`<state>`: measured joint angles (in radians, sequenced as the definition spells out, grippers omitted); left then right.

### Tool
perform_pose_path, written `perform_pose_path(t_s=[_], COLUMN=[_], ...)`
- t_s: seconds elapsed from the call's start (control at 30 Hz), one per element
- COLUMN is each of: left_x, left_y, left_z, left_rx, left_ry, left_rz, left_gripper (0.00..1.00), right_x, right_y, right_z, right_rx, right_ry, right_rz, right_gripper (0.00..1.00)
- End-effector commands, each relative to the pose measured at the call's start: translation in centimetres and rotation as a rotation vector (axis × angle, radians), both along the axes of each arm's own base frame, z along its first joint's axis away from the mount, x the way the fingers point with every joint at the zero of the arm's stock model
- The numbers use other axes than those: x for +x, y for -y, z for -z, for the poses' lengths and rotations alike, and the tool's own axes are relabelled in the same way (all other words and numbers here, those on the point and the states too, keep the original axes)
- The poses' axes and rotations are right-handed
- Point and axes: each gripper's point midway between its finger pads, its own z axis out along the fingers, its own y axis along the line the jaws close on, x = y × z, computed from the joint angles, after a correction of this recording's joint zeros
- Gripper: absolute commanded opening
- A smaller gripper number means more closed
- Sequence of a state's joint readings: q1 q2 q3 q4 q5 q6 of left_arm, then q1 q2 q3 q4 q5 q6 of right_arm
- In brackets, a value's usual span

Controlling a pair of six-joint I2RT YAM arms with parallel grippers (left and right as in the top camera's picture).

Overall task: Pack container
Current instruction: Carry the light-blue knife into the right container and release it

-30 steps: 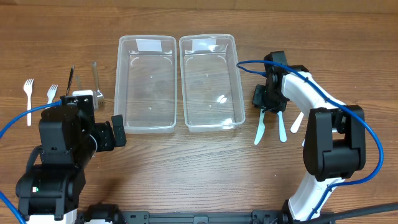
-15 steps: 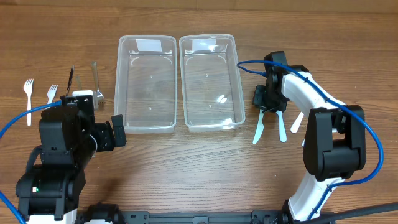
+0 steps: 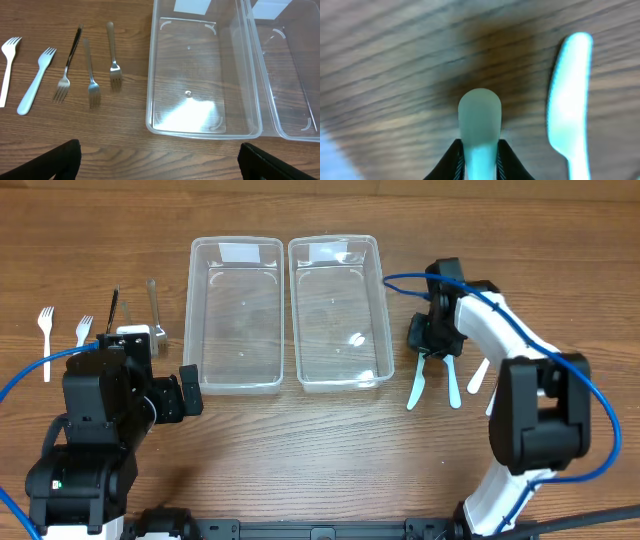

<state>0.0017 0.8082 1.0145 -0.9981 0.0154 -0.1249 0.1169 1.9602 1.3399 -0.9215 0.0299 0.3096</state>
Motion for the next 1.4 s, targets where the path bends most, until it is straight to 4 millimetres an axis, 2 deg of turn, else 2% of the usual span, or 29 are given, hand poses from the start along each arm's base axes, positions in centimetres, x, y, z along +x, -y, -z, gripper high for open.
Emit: perform_pose_path(t_s=[0.0,0.07,0.13,0.17,0.2,0.23,0.27,0.33,0.4,0.47,0.57,0.6,0.7,0.77,0.8,0.83,0.87,0.9,0.93,0.97,1.03,1.1,1.17,1.2,1.23,1.3,1.37], left_x=[0.2,0.2,0.2,0.2,0.2,0.2,0.2,0.2,0.2,0.1,0.0,-0.1,-0.2,-0.2,-0.3,-0.3,-0.3,-0.3,-0.3,-0.3,-0.3,-0.3,-0.3,-0.3,-0.3,-0.3,-0.3], left_y=[0.1,0.1,0.1,0.1,0.1,0.1,0.1,0.1,0.1,0.1,0.1,0.1,0.1,0.1,0.1,0.1,0.1,0.1,0.1,0.1,0.1,0.1,0.1,0.1,0.1,0.1,0.1], left_z=[-1.2,-1.2,-1.2,-1.2,-1.2,-1.2,-1.2,-1.2,-1.2,-1.1,-1.0,-0.9,-0.8,-0.8,-0.7,-0.7,-0.7,-0.7,-0.7,-0.7,-0.7,-0.7,-0.7,-0.7,-0.7,-0.7,-0.7], left_rx=[-0.015,-0.015,-0.015,-0.015,-0.015,-0.015,-0.016,-0.016,-0.016,-0.016,-0.016,-0.016,-0.016,-0.016,-0.016,-0.016,-0.016,-0.016,-0.016,-0.016,-0.016,-0.016,-0.016,-0.016,-0.016,-0.015,-0.015], left_ry=[0.033,0.032,0.033,0.033,0.033,0.033,0.032,0.033,0.033,0.029,0.020,0.016,0.014,0.009,0.006,0.003,0.003,0.003,0.003,0.003,0.003,0.003,0.003,0.003,0.003,0.003,0.003], left_rz=[-0.004,-0.004,-0.004,-0.004,-0.004,-0.004,-0.004,-0.004,-0.004,-0.004,-0.004,-0.004,-0.004,-0.004,-0.004,-0.004,-0.004,-0.004,-0.004,-0.004,-0.004,-0.004,-0.004,-0.004,-0.004,-0.004,-0.004], left_gripper=[1.00,1.00,1.00,1.00,1.00,1.00,1.00,1.00,1.00,1.00,1.00,1.00,1.00,1.00,1.00,1.00,1.00,1.00,1.00,1.00,1.00,1.00,1.00,1.00,1.00,1.00,1.00], right_x=[2.5,2.2,1.8,1.5,1.2,1.0,0.8,0.9,1.7,3.1,4.6,4.9,5.2,5.0,4.8,4.7,4.7,4.7,4.7,4.7,4.8,4.9,5.4,5.5,5.5,4.6,2.9], right_y=[0.4,0.4,-0.4,-2.3,-3.8,-5.3,-7.8,-12.2,-14.8,-16.9,-17.9,-18.1,-18.3,-18.4,-18.5,-18.5,-18.5,-18.5,-18.5,-18.5,-18.6,-18.5,-16.8,-15.3,-13.9,-9.7,-4.7], right_z=[-9.8,-14.3,-17.4,-20.1,-21.7,-22.8,-23.7,-24.2,-24.0,-22.4,-17.9,-15.6,-10.9,-8.7,-7.8,-7.4,-7.3,-7.4,-7.6,-7.8,-9.2,-11.8,-17.0,-20.3,-22.5,-27.7,-30.6], right_rx=[-0.019,-0.007,0.021,0.073,0.099,0.113,0.132,0.126,0.113,0.124,0.107,0.090,0.061,0.056,0.062,0.060,0.059,0.060,0.061,0.062,0.066,0.069,0.031,0.009,-0.005,-0.012,-0.026], right_ry=[0.225,0.303,0.367,0.433,0.472,0.501,0.529,0.589,0.633,0.638,0.558,0.510,0.410,0.356,0.333,0.320,0.317,0.318,0.323,0.327,0.344,0.372,0.444,0.497,0.532,0.617,0.643], right_rz=[0.005,0.005,-0.021,-0.087,-0.125,-0.163,-0.223,-0.322,-0.366,-0.391,-0.409,-0.415,-0.422,-0.428,-0.437,-0.437,-0.437,-0.437,-0.437,-0.437,-0.437,-0.435,-0.389,-0.338,-0.288,-0.188,-0.091], right_gripper=[0.04,0.04,0.04,0.04,0.04,0.04,0.04,0.04,0.04,0.04,0.04,0.04,0.04,0.07,0.15,0.17,0.18,0.25,0.51,0.58,0.68,0.76,0.79,0.81,0.82,0.90,0.96])
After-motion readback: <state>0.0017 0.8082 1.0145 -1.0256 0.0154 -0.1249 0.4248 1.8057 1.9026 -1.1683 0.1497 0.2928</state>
